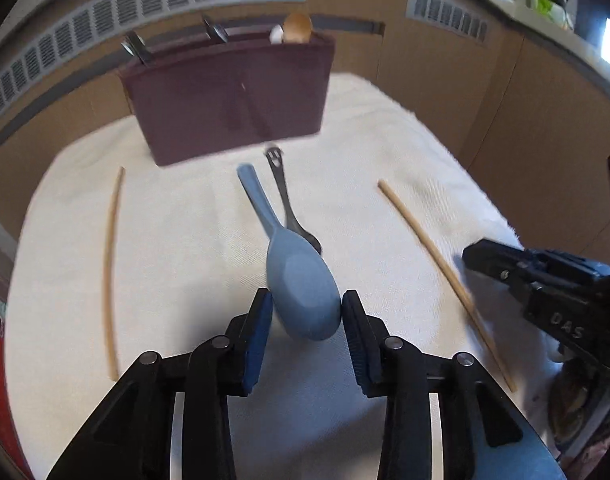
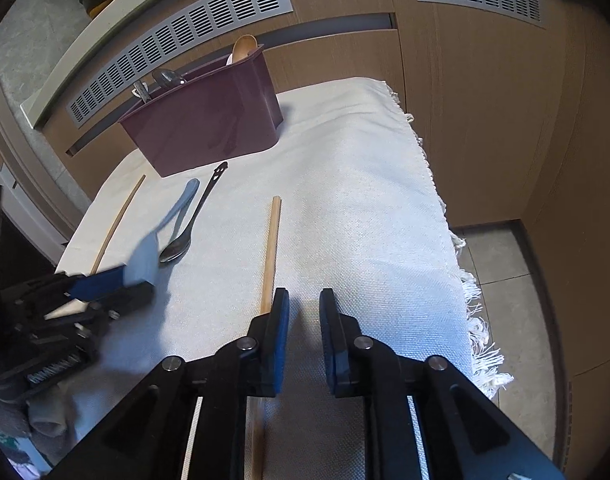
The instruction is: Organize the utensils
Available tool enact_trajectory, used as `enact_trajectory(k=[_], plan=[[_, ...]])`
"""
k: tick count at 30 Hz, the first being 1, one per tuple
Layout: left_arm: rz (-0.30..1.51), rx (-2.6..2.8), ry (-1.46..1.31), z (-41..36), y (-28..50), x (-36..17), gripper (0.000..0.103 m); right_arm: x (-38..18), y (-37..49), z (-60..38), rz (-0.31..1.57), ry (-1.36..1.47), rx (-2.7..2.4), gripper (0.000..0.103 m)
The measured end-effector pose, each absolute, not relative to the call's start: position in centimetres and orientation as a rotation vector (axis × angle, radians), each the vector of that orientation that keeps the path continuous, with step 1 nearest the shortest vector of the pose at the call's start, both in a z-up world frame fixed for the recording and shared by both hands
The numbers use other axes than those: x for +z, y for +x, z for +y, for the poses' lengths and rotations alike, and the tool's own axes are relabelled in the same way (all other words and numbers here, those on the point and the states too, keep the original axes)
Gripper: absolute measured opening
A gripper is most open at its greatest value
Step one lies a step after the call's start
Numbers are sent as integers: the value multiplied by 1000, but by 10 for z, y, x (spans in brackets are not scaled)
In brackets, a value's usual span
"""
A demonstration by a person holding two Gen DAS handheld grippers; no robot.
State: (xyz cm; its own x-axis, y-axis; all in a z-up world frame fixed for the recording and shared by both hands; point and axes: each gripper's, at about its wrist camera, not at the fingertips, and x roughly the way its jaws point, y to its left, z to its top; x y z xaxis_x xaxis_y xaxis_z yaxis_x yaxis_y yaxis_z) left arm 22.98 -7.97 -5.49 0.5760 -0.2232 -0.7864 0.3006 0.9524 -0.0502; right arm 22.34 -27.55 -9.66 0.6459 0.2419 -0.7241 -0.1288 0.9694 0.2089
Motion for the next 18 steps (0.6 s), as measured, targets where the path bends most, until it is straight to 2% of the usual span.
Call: enact_trajectory(k=[3,11,13,18], plan=[[814,-293,87,-63,219,-32,33,-95,222,-272,839,126,208,26],[621,-268,61,-24,195,22,29,-94,220,-264,837,75,175,29],[618,-253,66,-20,199,26,29,-94,218,-261,837,61,166,31],[753,-241,27,-8,213,1,31,-89,215,-250,835,10,184,41]])
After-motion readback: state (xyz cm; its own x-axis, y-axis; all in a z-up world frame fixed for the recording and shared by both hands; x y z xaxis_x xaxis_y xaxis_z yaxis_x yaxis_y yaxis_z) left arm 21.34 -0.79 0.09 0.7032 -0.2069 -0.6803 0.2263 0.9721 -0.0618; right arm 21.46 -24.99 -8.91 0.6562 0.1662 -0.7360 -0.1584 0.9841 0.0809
